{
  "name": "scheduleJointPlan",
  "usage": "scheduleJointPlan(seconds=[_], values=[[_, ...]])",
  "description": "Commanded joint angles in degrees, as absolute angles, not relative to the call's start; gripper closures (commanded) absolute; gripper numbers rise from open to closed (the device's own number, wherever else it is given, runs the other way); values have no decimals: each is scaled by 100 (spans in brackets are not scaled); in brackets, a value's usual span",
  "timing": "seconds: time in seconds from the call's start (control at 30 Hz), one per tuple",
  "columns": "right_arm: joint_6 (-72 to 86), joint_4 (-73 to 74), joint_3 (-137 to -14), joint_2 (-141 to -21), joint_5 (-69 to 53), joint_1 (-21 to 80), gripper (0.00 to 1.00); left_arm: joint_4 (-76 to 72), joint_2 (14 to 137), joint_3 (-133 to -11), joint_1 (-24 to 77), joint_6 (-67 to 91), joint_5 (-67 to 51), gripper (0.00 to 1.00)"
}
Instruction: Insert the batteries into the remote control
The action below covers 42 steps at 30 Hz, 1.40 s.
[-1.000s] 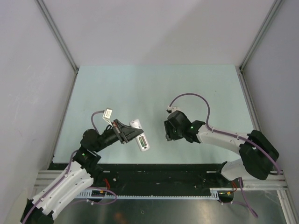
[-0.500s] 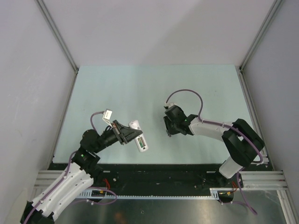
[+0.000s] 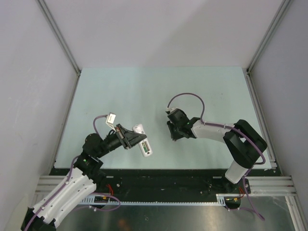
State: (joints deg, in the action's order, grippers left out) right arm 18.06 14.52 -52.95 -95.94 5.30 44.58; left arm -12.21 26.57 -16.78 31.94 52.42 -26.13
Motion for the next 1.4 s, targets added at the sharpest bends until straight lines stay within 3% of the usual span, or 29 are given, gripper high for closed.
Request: scheduleJointPlan(seconds=[0.0, 0.1, 0.13, 0.3, 0.6, 0.77, 0.97, 1.37], values=[[1740, 1520, -5423, -9755, 580, 4509, 74, -1318, 2593, -1793, 3129, 5142, -2698, 100], [1723, 1608, -5440, -9835, 633, 4535, 89, -1310, 2593, -1793, 3120, 5142, -2698, 100], [1723, 1669, -5449, -9826, 659, 4544, 100, -1310, 2601, -1784, 3120, 5133, -2690, 100], [1916, 1793, -5449, -9616, 835, 4588, 100, -1301, 2637, -1819, 3129, 5142, -2611, 100], [2548, 1609, -5449, -6937, 1265, 4930, 100, -1327, 3058, -2179, 3129, 5378, -2032, 100], [2479, 1179, -5449, -6004, 2003, 6071, 100, -1476, 3313, -2478, 3129, 5449, -1793, 100], [2198, -25, -5160, -5897, 2812, 7108, 100, -1836, 3630, -2663, 3129, 5897, -1679, 100], [1486, -1608, -4966, -6231, 3515, 7690, 100, -2074, 3656, -2760, 3129, 6240, -1837, 100]])
